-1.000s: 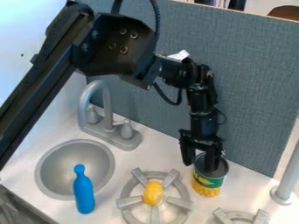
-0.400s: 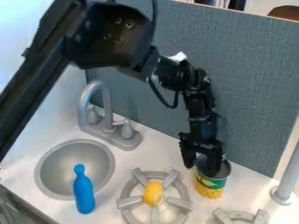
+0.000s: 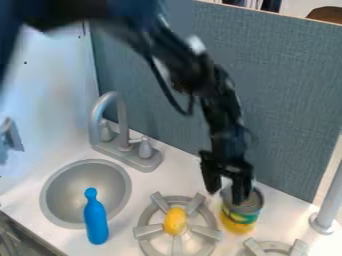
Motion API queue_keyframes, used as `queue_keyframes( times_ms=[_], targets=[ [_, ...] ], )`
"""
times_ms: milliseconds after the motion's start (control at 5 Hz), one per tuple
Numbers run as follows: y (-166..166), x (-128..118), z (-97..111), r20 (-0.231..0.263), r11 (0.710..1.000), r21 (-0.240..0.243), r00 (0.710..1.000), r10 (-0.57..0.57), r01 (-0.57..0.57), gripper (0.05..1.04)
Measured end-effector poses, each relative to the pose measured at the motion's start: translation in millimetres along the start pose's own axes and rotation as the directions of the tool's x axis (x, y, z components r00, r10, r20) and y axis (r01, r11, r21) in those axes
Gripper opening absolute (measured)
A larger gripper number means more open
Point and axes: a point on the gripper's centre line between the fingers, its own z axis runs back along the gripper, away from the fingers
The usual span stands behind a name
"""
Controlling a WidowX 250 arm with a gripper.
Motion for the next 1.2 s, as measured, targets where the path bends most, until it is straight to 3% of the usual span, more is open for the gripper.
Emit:
queue_keyframes(
  times_ms=[200, 400, 600, 1000, 1200],
  targets=[
    [27.4, -20.4, 77.6, 0.083, 0.999, 0.049, 0.996, 0.017, -0.021, 1.000],
    [48.9, -49.1, 95.0, 0.072, 0.998, 0.053, 0.997, 0.019, -0.023, 1.000],
    [56.2, -72.3, 116.4, 0.074, 0.992, 0.126, 0.997, 0.003, -0.012, 1.000],
    [78.1, -105.0, 98.4, 0.006, 0.952, 0.301, 0.998, 0.060, -0.059, 1.000],
    [84.9, -105.6, 87.9, -0.010, 0.941, 0.330, 0.996, 0.086, -0.078, 1.000]
  ],
)
